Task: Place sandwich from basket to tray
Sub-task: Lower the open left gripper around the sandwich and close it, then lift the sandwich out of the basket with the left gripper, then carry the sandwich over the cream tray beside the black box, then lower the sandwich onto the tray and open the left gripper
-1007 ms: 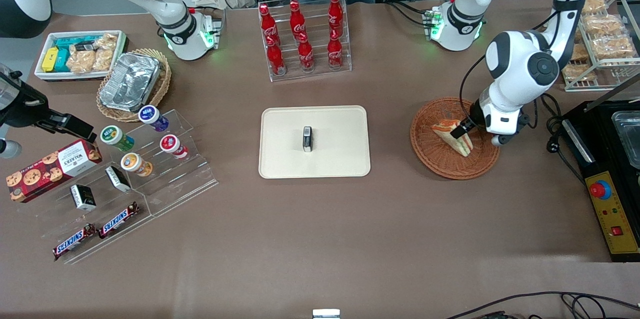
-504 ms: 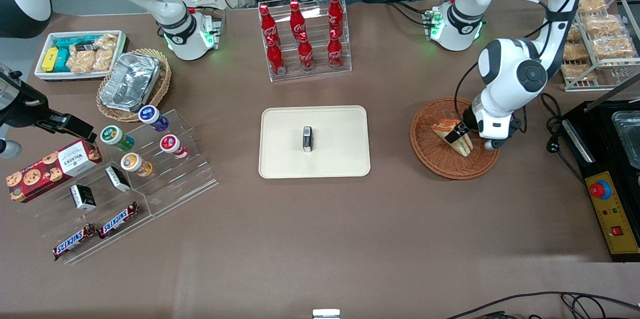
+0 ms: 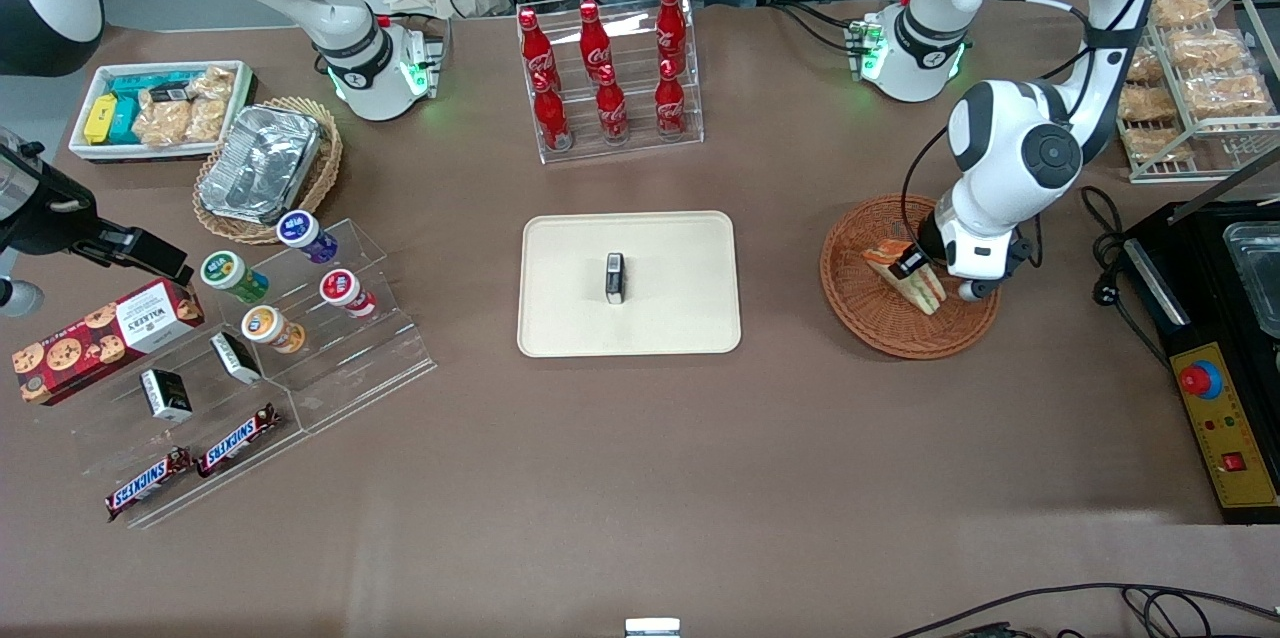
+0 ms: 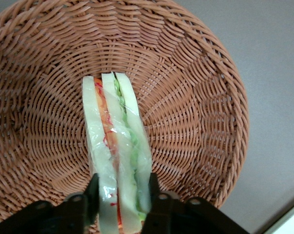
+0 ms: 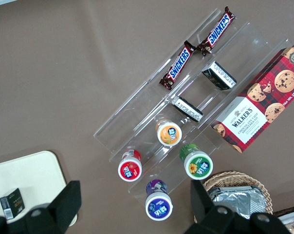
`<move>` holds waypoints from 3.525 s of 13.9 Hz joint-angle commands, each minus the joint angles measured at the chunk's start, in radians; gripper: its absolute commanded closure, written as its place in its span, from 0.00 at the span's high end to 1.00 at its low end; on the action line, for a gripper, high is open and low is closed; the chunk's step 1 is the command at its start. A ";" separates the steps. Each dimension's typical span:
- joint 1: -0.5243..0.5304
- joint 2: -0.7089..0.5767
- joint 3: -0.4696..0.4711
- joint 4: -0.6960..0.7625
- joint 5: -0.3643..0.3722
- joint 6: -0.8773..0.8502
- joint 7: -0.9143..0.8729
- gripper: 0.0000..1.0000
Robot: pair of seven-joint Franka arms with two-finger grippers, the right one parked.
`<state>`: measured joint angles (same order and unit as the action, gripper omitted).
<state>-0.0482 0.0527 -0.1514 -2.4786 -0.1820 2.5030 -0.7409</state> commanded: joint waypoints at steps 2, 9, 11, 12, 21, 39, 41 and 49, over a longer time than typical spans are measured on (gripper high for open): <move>-0.004 -0.060 -0.005 0.024 -0.002 -0.047 -0.052 0.00; -0.002 -0.074 -0.007 0.441 0.077 -0.551 -0.043 0.00; -0.001 -0.070 -0.007 0.571 0.096 -0.675 -0.040 0.00; -0.001 -0.068 -0.007 0.631 0.096 -0.732 -0.031 0.00; -0.001 -0.065 -0.127 0.770 0.082 -0.831 0.089 0.00; -0.219 0.375 -0.338 0.658 0.249 -0.316 0.091 0.00; -0.225 0.404 -0.336 0.618 0.251 -0.233 0.091 0.00; -0.214 0.450 -0.333 0.596 0.426 -0.170 0.086 0.99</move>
<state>-0.2655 0.5081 -0.4888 -1.8847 0.1877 2.3256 -0.6529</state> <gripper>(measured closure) 0.771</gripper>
